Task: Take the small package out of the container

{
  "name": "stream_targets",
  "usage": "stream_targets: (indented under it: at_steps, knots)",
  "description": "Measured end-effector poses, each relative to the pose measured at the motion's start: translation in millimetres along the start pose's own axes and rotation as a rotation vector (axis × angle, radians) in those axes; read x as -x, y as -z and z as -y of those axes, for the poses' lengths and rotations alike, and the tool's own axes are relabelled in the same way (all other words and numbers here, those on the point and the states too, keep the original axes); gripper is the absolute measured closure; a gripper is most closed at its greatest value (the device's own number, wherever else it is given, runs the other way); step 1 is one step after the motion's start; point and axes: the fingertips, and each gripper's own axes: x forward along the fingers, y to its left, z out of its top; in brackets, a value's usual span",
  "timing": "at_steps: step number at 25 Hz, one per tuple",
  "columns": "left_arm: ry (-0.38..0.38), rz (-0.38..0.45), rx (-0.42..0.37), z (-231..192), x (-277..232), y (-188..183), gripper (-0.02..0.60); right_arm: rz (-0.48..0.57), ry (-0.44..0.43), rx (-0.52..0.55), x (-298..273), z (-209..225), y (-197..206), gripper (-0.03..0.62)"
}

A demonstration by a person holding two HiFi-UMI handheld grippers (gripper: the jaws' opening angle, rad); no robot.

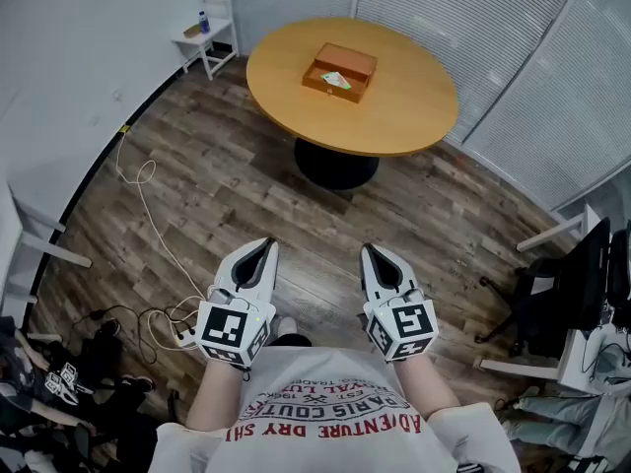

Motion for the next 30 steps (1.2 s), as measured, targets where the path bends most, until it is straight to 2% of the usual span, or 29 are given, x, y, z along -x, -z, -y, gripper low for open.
stream_targets:
  at_steps: [6,13,19,24,27,30]
  knots:
    - [-0.051,0.064,0.025,-87,2,-24,0.571,-0.019,0.017,0.027,-54,-35,-16,0.588]
    - [-0.045,0.073,0.047,-126,-18,-21,0.571,-0.030,0.029,0.035,-98,-38,-23,0.588]
    - [-0.091,0.041,0.057,-158,-64,-10,0.571,-0.050,0.005,0.035,-155,-8,-18,0.588]
    - [-0.116,0.038,-0.045,-173,-120,-24,0.571,-0.067,-0.041,0.034,-219,32,-27,0.588]
    - [-0.121,0.056,-0.051,-182,-163,-41,0.571,-0.070,-0.066,0.036,-260,63,-43,0.588]
    - [-0.160,0.041,-0.070,-197,-209,-49,0.571,-0.072,-0.093,0.043,-299,94,-57,0.588]
